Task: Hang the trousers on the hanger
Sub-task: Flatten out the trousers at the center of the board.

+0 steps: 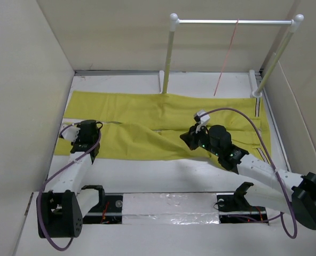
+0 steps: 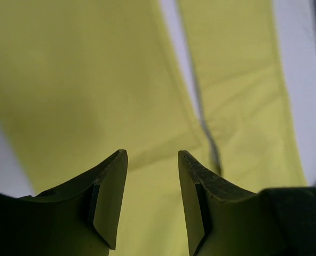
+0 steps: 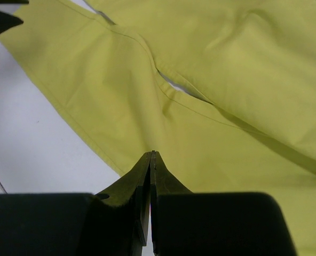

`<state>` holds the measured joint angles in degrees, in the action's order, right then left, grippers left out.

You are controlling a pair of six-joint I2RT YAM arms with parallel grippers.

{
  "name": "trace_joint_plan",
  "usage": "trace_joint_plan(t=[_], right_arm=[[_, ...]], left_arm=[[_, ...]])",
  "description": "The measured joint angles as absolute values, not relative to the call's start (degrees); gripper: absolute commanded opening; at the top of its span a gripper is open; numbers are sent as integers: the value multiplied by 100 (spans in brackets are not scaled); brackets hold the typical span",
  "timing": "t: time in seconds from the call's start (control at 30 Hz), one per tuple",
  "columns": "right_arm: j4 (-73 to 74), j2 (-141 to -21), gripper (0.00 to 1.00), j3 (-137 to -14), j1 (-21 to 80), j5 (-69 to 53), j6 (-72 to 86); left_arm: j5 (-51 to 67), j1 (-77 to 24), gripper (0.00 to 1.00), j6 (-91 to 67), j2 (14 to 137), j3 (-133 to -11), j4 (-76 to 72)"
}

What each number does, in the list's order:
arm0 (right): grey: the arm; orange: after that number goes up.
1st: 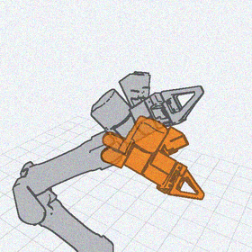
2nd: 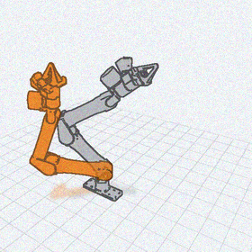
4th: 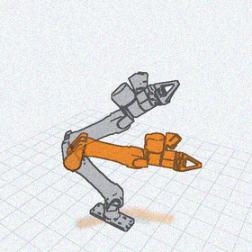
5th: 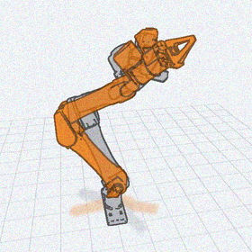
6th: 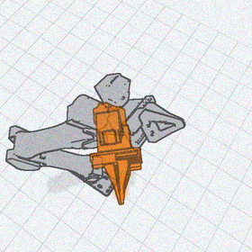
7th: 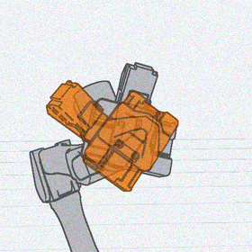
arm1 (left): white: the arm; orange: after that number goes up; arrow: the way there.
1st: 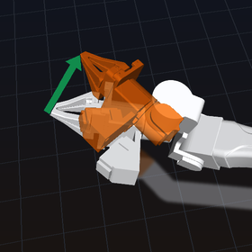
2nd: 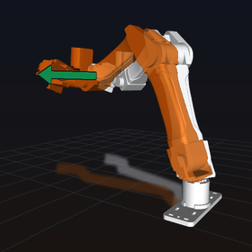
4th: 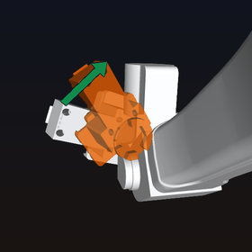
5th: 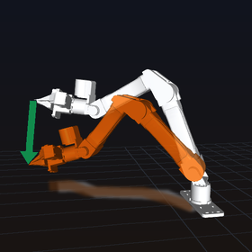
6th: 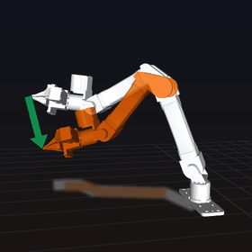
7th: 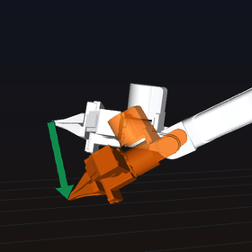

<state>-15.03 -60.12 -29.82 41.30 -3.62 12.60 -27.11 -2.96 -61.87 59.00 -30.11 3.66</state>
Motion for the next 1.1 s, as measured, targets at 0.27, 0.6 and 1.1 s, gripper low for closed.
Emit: trace_joint_plan(t=[0.27, 0.6, 1.1], right_arm=[[-1498, -5865, 7, -2982, 4169, -646, 1258], [-1503, -5649, 7, -2974, 4169, -707, 1258], [-1500, -5673, 7, -2939, 4169, -642, 1258]], left_arm=[[-2816, 1361, 40, -6263, 5638, -2812, 1190], [-2731, 2526, 47, -5817, 7310, -3120, 1179], [-3223, 2711, 37, -5452, 8729, -4206, 1234]])
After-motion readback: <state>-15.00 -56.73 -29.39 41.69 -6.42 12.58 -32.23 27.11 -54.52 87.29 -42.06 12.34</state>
